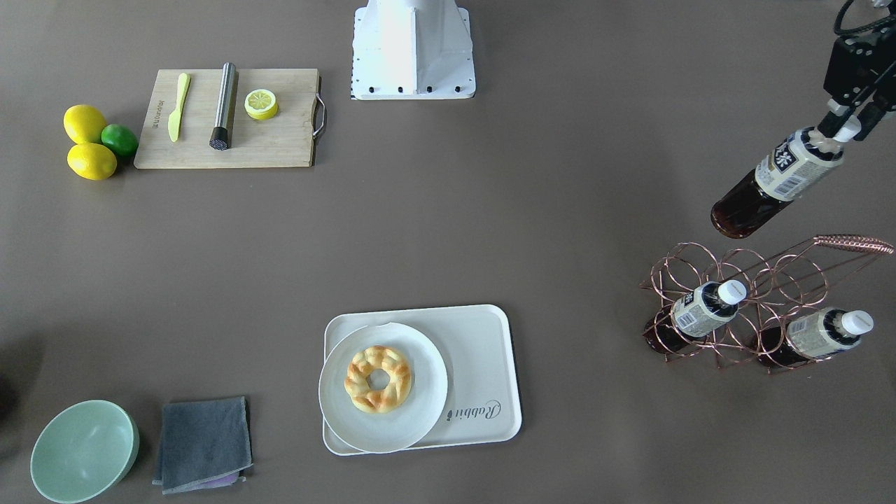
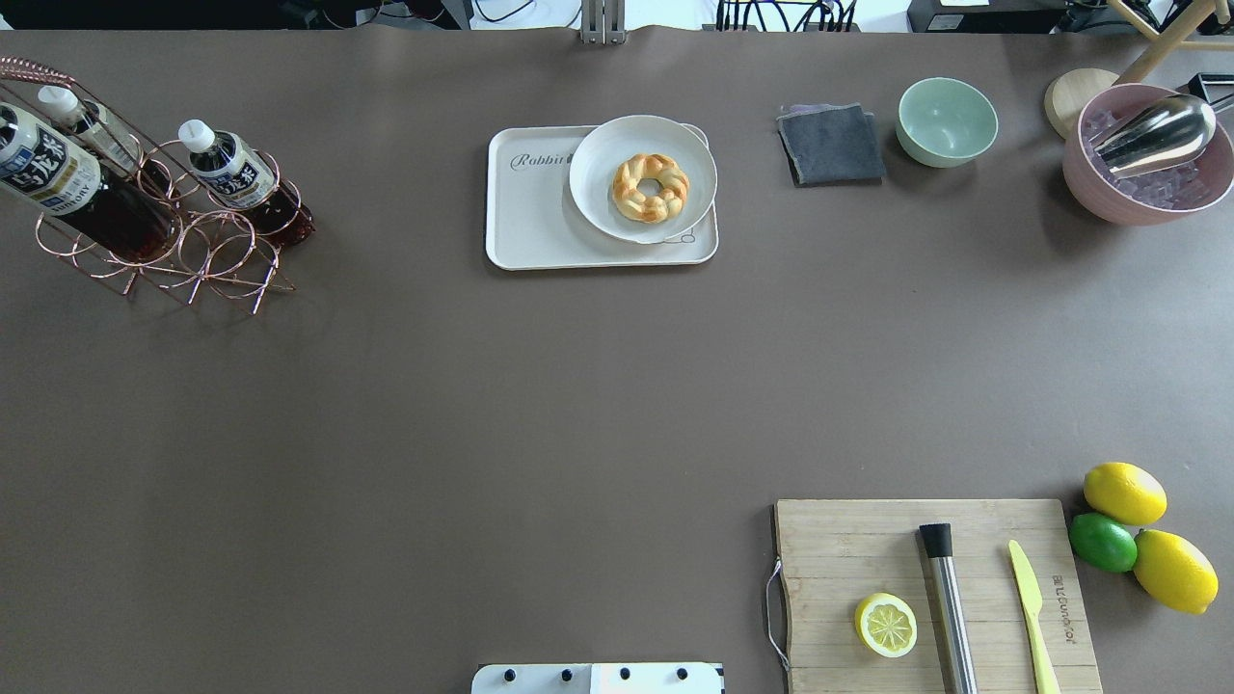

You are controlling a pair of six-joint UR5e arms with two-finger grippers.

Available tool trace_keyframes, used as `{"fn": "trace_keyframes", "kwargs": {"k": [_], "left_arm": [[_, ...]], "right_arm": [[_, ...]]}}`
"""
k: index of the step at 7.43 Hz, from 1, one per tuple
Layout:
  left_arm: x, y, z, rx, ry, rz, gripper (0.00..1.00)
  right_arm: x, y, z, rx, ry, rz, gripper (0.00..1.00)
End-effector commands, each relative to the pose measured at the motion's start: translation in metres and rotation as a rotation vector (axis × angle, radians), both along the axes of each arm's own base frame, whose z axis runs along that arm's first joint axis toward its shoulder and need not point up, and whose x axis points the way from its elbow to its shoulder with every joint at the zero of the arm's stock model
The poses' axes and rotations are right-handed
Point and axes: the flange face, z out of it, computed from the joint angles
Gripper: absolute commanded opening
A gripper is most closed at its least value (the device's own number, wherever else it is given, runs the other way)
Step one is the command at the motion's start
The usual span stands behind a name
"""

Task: Place tea on tray
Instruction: 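Close the left gripper on the bottle cap and lift it out of the rack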

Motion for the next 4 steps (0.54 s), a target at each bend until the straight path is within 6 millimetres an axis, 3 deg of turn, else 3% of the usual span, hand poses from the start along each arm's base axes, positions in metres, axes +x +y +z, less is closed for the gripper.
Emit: {"fn": "trace_keyframes", "kwargs": {"k": [1, 2, 4], "left_arm": [[0.083, 0.008, -0.064, -0.064, 0.024, 0.002, 0.0], [0.125, 0.015, -0.102, -0.075, -0.005, 0.004, 0.0], [0.236, 0.022, -0.152, -0.119, -0.009, 0.004, 0.0]], "right_arm": [[-0.001, -0.001, -0.001, 0.002, -0.003, -0.002, 1.0], [-0.001, -0.001, -0.001, 0.002, -0.003, -0.002, 1.0], [-0.001, -0.001, -0.002, 0.004, -0.003, -0.002, 1.0]]}}
